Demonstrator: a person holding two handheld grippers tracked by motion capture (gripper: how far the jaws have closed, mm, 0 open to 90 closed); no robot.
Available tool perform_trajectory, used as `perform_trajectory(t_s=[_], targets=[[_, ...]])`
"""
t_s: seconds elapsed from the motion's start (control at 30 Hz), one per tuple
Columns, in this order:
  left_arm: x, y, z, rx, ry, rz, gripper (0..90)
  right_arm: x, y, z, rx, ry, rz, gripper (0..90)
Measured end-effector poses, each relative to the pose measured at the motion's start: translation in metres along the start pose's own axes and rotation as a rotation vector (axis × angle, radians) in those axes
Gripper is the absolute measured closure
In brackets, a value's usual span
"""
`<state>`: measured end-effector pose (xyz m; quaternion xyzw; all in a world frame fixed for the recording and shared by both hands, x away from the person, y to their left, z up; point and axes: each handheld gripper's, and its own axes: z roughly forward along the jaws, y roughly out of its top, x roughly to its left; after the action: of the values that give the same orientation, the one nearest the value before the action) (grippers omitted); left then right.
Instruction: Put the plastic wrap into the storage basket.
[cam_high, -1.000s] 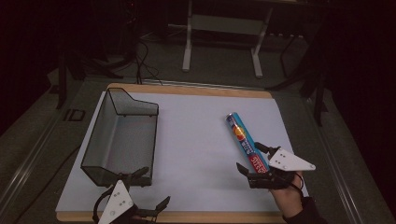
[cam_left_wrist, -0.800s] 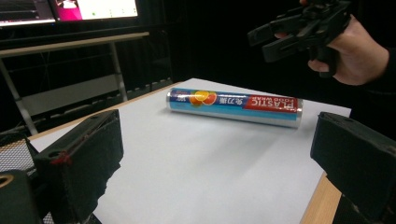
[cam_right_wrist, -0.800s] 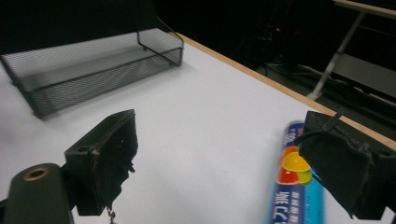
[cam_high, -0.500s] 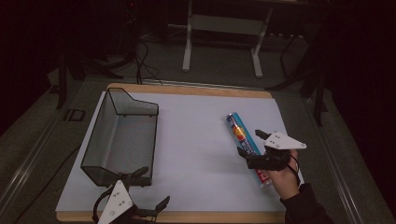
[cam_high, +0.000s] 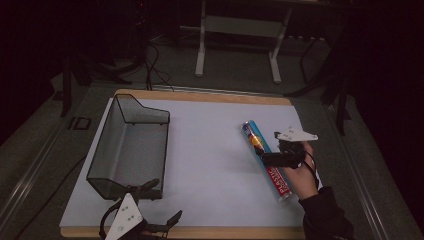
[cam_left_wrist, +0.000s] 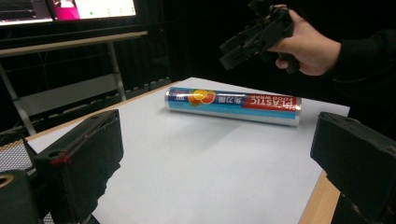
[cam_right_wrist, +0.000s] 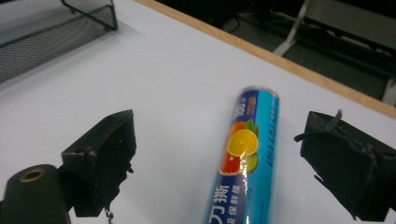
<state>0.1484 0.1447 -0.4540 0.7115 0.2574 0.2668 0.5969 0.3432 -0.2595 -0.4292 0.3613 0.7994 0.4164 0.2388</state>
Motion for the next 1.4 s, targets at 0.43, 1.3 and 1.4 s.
perform_trajectory(t_s=[0.43, 1.3, 1.4], targets=[[0.000, 0.000, 0.000, 0.002, -0.006, 0.002, 3.1, -0.018, -0.006, 0.038, 0.226, -0.010, 0.127, 9.4], [0.000, 0.000, 0.000, 0.002, -0.007, 0.007, 3.1, -0.032, -0.007, 0.097, 0.755, -0.073, 0.234, 16.2], [0.000, 0.000, 0.000, 0.002, -0.007, 0.005, 3.1, -0.032, -0.008, 0.101, 0.805, -0.075, 0.227, 18.9]])
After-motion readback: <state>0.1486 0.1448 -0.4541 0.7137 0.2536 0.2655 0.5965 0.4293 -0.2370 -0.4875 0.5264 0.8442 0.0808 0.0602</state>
